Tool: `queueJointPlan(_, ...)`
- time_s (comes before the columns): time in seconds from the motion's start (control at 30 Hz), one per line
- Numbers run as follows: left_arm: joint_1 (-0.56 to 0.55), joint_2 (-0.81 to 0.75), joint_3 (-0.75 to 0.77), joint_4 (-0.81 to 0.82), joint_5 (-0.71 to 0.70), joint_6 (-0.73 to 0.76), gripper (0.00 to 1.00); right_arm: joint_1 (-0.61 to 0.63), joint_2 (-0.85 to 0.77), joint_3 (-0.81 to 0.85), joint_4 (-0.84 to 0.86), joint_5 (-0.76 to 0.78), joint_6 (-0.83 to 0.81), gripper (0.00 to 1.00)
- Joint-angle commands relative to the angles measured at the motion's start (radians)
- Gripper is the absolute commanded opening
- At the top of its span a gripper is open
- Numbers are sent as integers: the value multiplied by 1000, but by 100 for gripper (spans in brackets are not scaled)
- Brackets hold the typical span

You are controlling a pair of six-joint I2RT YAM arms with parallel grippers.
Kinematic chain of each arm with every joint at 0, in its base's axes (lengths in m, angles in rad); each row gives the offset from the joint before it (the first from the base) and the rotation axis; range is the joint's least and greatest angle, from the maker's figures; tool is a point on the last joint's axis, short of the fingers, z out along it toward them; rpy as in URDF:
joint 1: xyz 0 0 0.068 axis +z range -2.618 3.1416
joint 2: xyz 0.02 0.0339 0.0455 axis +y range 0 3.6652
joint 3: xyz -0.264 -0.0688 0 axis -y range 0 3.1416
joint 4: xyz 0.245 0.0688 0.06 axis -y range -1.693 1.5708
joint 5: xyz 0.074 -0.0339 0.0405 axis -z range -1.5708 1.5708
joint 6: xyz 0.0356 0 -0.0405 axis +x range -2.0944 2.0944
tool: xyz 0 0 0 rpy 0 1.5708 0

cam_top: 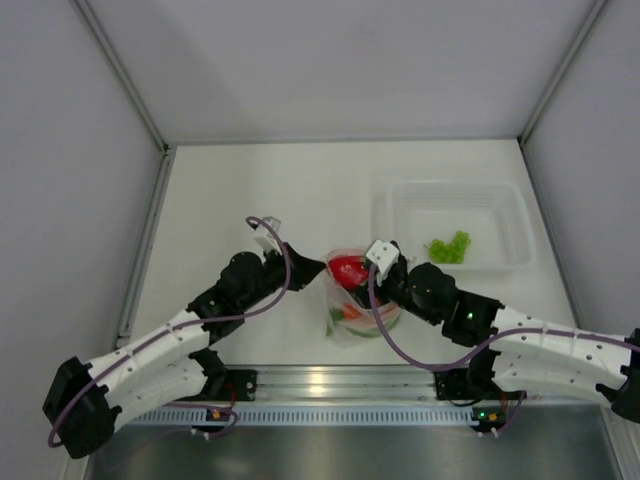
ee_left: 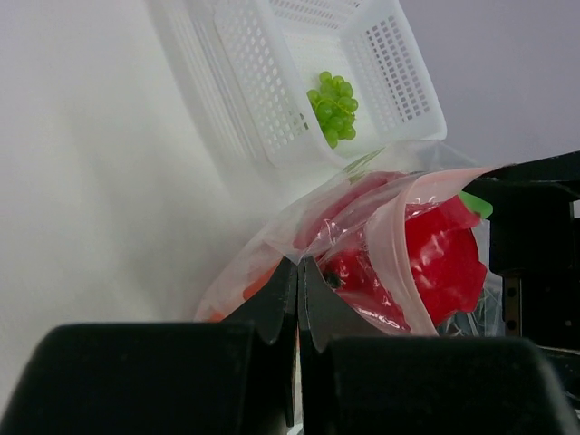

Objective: Open the zip-top bag and remove the fake food
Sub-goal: Pick up the fake fruit from the zipper food storage bag.

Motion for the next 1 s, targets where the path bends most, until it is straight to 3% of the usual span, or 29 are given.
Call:
queueJointPlan(0.0,31,70,-3,-140,-150,2,0,3,-94,49,299,-97,-25,0)
queueJointPlan(0.17,31,88,-29,-43,-44,-5,0,-1,-54,64,312,3,-21,0)
queueJointPlan(0.2,31,84,-38,-15,33,-7,0,-3,-48,67,316,17,-19,0)
queueJointPlan(0.4,31,95,-96,220,304,-50,0,-9,-25,18,480,118,-4,0)
queueJointPlan(0.5,29,101,-124,289,344,-97,0,-9,-23,-9,569,205,15,0)
queueJointPlan(0.6,29,104,-145,294,333,-117,0,-9,-32,-46,661,244,22,0)
queueJointPlan(0.77,31,116,-202,292,200,-226,0,-12,-49,-68,732,230,19,0)
queueJointPlan(0.97,34,96,-285,262,-27,-390,0,-12,-40,-8,610,291,18,0)
